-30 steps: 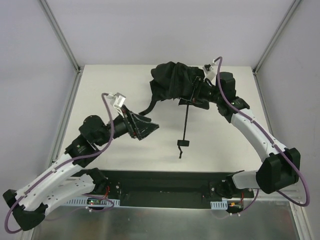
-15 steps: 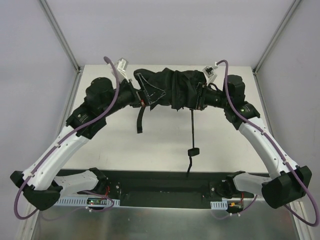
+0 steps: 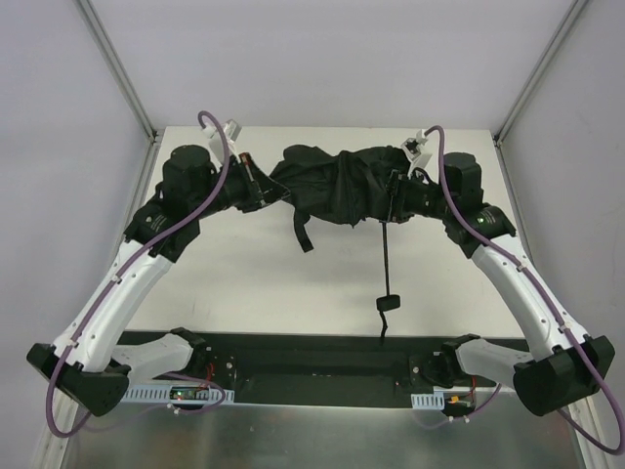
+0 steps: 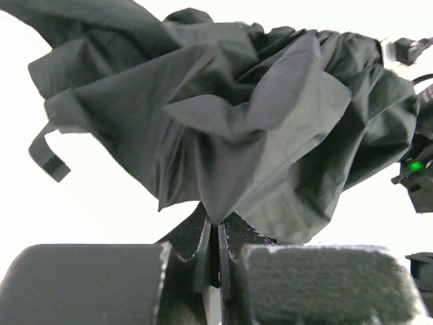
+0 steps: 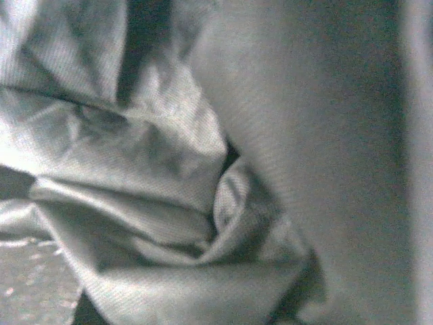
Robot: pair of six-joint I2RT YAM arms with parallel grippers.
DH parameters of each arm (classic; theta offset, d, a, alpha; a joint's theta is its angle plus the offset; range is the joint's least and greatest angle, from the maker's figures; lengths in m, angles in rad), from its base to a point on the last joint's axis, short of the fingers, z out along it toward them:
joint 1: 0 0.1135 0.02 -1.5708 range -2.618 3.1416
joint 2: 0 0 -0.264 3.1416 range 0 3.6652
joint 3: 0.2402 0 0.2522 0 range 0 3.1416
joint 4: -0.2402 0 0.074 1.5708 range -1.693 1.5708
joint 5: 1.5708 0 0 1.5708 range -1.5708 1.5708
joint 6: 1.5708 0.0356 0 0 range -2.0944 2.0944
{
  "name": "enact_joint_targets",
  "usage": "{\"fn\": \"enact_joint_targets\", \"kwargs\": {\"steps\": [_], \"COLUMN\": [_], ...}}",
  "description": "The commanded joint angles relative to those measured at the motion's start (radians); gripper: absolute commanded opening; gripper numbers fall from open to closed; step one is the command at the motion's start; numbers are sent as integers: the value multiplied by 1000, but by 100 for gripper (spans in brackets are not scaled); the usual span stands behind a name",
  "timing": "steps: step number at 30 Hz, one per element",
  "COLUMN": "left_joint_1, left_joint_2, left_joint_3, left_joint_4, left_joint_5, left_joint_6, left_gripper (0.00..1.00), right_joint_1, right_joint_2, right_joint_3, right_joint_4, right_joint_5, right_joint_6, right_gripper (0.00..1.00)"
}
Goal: Put away the umbrella
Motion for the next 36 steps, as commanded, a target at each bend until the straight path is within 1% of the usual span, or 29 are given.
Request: {"fn": "enact_joint_targets", "kwargs": {"steps": [1,2,3,4,6,7,8,9,11,12,13,14,15,17,19,24,27,29,32,34,36], "left_joint_1": [79,85,91,93,93,93,93,91,79,65,38,-7,-51,-143,-180,-210,-219,-222,-222,-216,-199], "left_joint_2": [-81,-80,-77,-71,-68,-69,-74,-75,-71,-63,-46,-17,0,67,127,273,349,389,409,403,377], "left_joint_3": [-77,-80,-74,-60,-22,-2,19,44,79,94,113,131,156,199,228,346,389,391,368,328,233], "left_joint_4": [-35,-38,-50,-58,-64,-67,-67,-70,-70,-70,-69,-68,-68,-69,-68,-68,-68,-68,-72,-87,-88], "left_joint_5": [150,170,175,171,160,143,134,126,115,109,99,85,59,7,14,72,94,103,114,103,100], "left_joint_6": [37,38,38,35,41,43,47,52,29,12,0,-5,1,18,8,17,11,3,7,29,31], "left_gripper": [0,2,21,36,55,59,60,59,51,49,50,55,63,80,84,82,82,78,64,35,16], "right_joint_1": [-17,-17,-17,-15,-9,-3,12,38,101,135,170,198,221,243,258,298,306,309,309,310,307], "right_joint_2": [-43,-38,-34,-31,-27,-26,-21,-14,-1,3,11,20,26,35,42,58,57,49,48,55,65], "right_joint_3": [20,22,25,26,37,51,70,104,152,176,190,201,213,213,223,246,246,241,232,216,189], "right_joint_4": [32,34,29,23,-16,-53,-102,-162,-239,-273,-296,-316,-339,-348,-354,-363,-363,-359,-359,-354,-359], "right_joint_5": [-13,-21,-19,-15,46,100,182,268,432,535,618,689,767,815,850,889,896,889,860,802,754], "right_joint_6": [-42,-40,-34,-31,-43,-57,-74,-88,-100,-94,-88,-77,-59,-22,9,15,27,29,19,-16,-39], "right_gripper": [0,0,0,0,0,0,0,0,0,0,0,0,0,0,0,0,0,0,0,0,0]}}
